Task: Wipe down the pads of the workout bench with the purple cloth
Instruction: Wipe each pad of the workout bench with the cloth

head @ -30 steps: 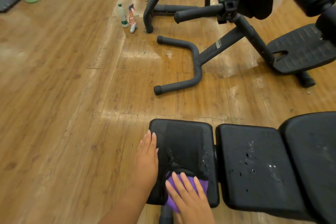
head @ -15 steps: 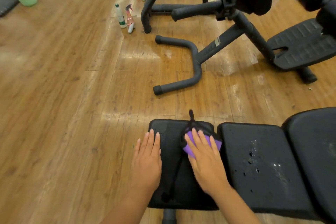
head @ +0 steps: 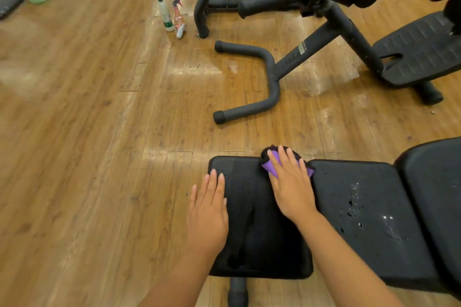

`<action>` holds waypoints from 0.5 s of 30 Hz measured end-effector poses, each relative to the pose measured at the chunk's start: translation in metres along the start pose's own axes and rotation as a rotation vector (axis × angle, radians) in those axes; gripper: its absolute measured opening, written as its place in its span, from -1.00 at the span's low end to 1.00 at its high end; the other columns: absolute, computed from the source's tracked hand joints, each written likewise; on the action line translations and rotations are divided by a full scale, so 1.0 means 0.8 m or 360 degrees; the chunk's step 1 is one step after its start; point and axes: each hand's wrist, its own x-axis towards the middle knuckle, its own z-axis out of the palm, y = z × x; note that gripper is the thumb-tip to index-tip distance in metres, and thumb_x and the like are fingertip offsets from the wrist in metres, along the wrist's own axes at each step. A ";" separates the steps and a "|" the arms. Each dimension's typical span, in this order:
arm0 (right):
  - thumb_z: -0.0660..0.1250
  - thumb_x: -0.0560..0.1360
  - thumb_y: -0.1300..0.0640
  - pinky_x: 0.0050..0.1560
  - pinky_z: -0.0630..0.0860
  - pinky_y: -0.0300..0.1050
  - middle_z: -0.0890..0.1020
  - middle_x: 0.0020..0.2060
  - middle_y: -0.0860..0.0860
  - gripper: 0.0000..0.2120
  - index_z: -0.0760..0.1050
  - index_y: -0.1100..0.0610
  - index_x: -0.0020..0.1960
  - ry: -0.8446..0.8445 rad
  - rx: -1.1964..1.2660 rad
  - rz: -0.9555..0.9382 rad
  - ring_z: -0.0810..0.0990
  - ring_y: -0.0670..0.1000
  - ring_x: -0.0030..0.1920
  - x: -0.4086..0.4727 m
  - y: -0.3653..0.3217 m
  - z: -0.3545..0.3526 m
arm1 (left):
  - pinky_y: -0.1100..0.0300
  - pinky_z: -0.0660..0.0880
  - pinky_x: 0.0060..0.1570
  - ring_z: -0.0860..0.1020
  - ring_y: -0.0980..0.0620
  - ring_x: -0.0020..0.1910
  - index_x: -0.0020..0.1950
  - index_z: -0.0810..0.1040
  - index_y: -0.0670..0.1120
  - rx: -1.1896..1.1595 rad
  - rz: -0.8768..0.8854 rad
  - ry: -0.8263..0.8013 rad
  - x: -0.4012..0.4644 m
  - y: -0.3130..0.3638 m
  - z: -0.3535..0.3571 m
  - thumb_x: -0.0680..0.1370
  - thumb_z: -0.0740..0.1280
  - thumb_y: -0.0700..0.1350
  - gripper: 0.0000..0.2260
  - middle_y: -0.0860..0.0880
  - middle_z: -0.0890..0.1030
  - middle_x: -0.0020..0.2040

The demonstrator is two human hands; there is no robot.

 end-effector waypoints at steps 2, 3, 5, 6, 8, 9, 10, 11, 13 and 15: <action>0.03 0.61 0.09 0.48 -0.11 0.04 0.08 0.53 0.04 -0.52 0.06 0.04 0.51 -0.0024 0.0006 0.0022 -0.04 0.05 0.52 0.011 -0.002 -0.003 | 0.00 0.09 0.35 0.27 -0.04 0.43 0.45 0.26 -0.12 0.0028 0.0004 0.0000 0.001 0.001 0.001 0.57 0.00 -0.08 -0.55 -0.10 0.34 0.45; 0.02 0.61 0.08 0.48 -0.10 0.05 0.12 0.52 0.05 -0.52 0.08 0.06 0.51 -0.0008 -0.0006 0.0014 0.00 0.06 0.52 0.006 -0.004 -0.004 | -0.01 0.09 0.35 0.27 -0.04 0.43 0.45 0.26 -0.12 0.0025 0.0007 0.0003 0.000 0.001 0.002 0.57 0.00 -0.09 -0.56 -0.10 0.34 0.45; 0.00 0.57 0.04 0.45 -0.02 0.06 0.24 0.48 0.06 -0.52 0.18 0.06 0.48 0.0042 -0.0058 -0.0071 0.13 0.08 0.49 -0.029 -0.015 0.002 | 0.00 0.07 0.37 0.24 -0.02 0.44 0.46 0.24 -0.12 0.0011 0.0018 0.0017 0.000 0.001 0.002 0.57 0.00 -0.09 -0.55 -0.10 0.32 0.45; 0.02 0.53 0.01 0.42 0.01 0.07 0.29 0.46 0.05 -0.50 0.22 0.04 0.46 0.0013 -0.0065 -0.0150 0.19 0.08 0.47 -0.055 -0.023 0.009 | 0.01 0.06 0.37 0.23 -0.02 0.44 0.46 0.24 -0.12 0.0006 0.0018 0.0019 0.000 0.000 0.003 0.57 0.00 -0.09 -0.55 -0.10 0.31 0.46; 0.10 0.45 -0.02 0.39 0.04 0.08 0.36 0.43 0.03 -0.46 0.27 0.01 0.43 -0.0095 -0.0056 -0.0343 0.20 0.09 0.46 -0.120 -0.043 0.030 | 0.02 0.06 0.37 0.24 -0.03 0.43 0.45 0.26 -0.13 0.0012 0.0026 0.0016 0.001 -0.001 0.003 0.57 0.01 -0.09 -0.55 -0.11 0.32 0.45; 0.14 0.40 -0.04 0.39 0.03 0.07 0.38 0.40 0.02 -0.44 0.29 -0.01 0.40 -0.0150 -0.0063 -0.0433 0.18 0.10 0.46 -0.150 -0.050 0.038 | 0.02 0.06 0.37 0.26 -0.04 0.43 0.44 0.27 -0.14 0.0016 0.0034 0.0013 0.002 -0.002 0.003 0.56 0.01 -0.09 -0.55 -0.12 0.33 0.44; 0.16 0.36 -0.06 0.39 0.03 0.06 0.40 0.38 0.02 -0.43 0.32 -0.02 0.37 -0.0173 -0.0078 -0.0500 0.16 0.09 0.45 -0.174 -0.054 0.045 | 0.03 0.05 0.38 0.26 -0.05 0.43 0.44 0.27 -0.14 0.0013 0.0038 0.0007 0.002 -0.002 0.003 0.56 0.01 -0.09 -0.55 -0.12 0.33 0.44; 0.18 0.36 -0.06 0.38 0.05 0.05 0.41 0.36 0.02 -0.45 0.35 -0.04 0.35 -0.0180 -0.0084 -0.0536 0.15 0.07 0.43 -0.189 -0.054 0.051 | 0.04 0.03 0.38 0.25 -0.05 0.43 0.45 0.27 -0.14 0.0004 0.0036 0.0001 0.003 -0.002 0.003 0.56 0.00 -0.09 -0.55 -0.12 0.32 0.45; 0.18 0.38 -0.02 0.37 0.08 0.03 0.38 0.38 0.03 -0.49 0.36 -0.06 0.34 -0.0172 -0.0063 -0.0534 0.18 0.05 0.42 -0.195 -0.050 0.052 | 0.08 -0.02 0.40 0.24 -0.04 0.44 0.46 0.25 -0.13 -0.0011 0.0031 -0.0012 0.003 -0.003 0.002 0.57 0.01 -0.08 -0.55 -0.11 0.31 0.45; 0.17 0.38 0.04 0.37 0.09 0.01 0.38 0.40 0.06 -0.47 0.35 -0.06 0.36 -0.0156 0.0020 -0.0480 0.26 0.06 0.40 -0.180 -0.045 0.042 | 0.10 -0.05 0.40 0.23 -0.02 0.44 0.45 0.27 -0.13 -0.0009 0.0035 -0.0021 0.003 -0.004 0.001 0.56 0.01 -0.08 -0.55 -0.11 0.33 0.45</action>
